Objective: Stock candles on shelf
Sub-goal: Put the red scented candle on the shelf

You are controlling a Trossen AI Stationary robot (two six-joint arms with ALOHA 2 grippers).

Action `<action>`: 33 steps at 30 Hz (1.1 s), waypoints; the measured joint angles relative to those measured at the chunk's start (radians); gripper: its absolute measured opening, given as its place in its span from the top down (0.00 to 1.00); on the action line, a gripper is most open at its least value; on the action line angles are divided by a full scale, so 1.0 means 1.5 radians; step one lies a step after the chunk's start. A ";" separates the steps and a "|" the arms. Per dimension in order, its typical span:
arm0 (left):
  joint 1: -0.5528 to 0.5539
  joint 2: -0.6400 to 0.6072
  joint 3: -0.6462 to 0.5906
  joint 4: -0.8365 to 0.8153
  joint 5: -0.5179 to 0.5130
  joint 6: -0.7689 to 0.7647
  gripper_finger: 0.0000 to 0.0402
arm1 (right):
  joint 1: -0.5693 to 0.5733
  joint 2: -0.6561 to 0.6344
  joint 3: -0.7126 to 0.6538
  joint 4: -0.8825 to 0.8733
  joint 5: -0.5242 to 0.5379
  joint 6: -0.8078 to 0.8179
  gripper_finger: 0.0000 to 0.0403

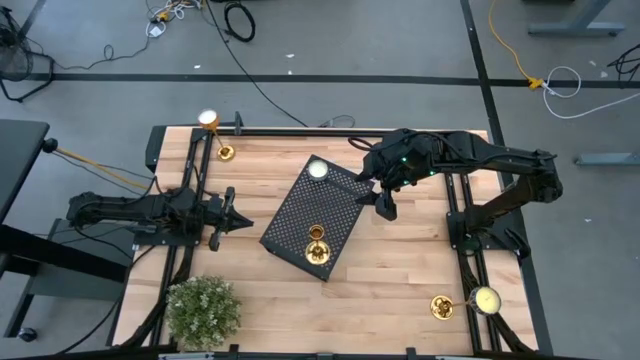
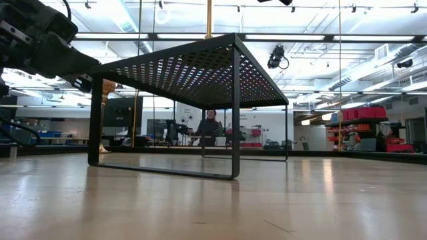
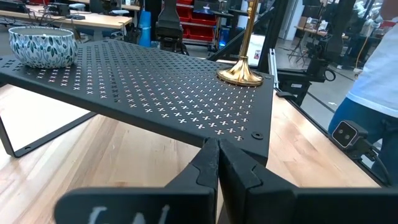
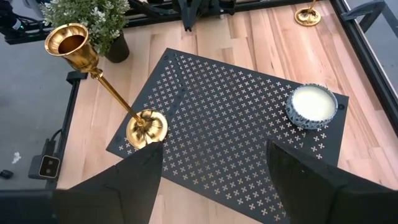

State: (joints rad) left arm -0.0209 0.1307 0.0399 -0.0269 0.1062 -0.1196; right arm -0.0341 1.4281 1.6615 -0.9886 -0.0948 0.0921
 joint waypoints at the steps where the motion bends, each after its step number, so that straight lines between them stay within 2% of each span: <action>1: 0.000 0.000 0.000 0.000 0.000 0.000 0.96 | 0.000 0.000 0.000 0.000 0.000 0.000 0.29; 33: 0.000 0.000 0.000 0.000 0.000 0.000 0.96 | 0.000 0.000 0.000 -0.008 0.000 0.000 0.29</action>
State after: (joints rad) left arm -0.0208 0.1307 0.0399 -0.0265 0.1062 -0.1196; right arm -0.0338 1.4284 1.6615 -1.0009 -0.0945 0.0921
